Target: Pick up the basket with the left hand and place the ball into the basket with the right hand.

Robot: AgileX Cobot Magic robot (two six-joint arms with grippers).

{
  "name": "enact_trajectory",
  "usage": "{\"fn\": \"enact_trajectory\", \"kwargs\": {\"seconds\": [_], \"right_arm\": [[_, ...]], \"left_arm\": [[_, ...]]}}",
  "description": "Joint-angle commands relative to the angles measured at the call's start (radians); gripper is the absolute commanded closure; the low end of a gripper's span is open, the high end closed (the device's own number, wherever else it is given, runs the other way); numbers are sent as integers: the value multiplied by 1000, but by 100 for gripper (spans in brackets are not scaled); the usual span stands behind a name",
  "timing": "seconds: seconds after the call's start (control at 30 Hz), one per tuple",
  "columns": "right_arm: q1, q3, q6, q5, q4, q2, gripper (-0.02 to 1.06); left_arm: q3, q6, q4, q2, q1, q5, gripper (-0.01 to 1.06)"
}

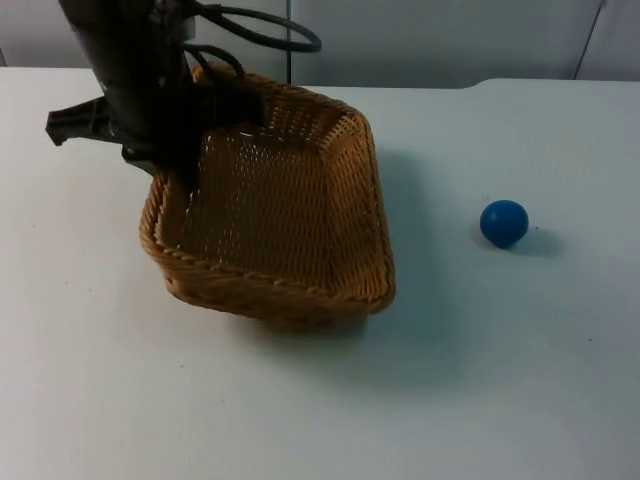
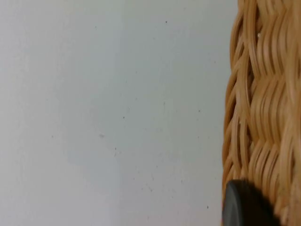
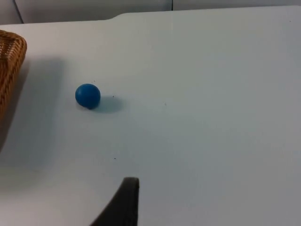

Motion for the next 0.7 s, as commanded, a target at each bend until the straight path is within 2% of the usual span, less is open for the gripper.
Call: {"fn": "enact_trajectory", "kwargs": {"seconds": [0.0,0.07,0.3,0.43,0.5,0.53,0.57,0.6,0.67], "right_arm": [[-8,8,4,-9,2,-5,0],[-8,8,4,-9,2,-5,0],[-8,8,4,-9,2,-5,0],[-8,8,4,-9,2,-5,0],[-8,8,4,-9,2,-5,0],[-8,8,4,-9,2,-5,0],[-8,8,4,-9,2,-5,0],[-8,8,4,-9,2,-5,0],[-8,8,4,-9,2,-5,0]], "left_arm": [[-1,16,-16,-45,0,31,105],[-1,16,-18,-103,0,50,105],[-1,20,-30,-213,0,37,105],[-1,91,-97,-264,0,37,105],[-1,196,-230,-291,5,31,105],[-1,297,-349,-295,14,31,105],[-1,322,-393,-295,22,31,105],[3,376,-509,-295,45,33,105],[3,420,-559,-295,56,33,105]]}}
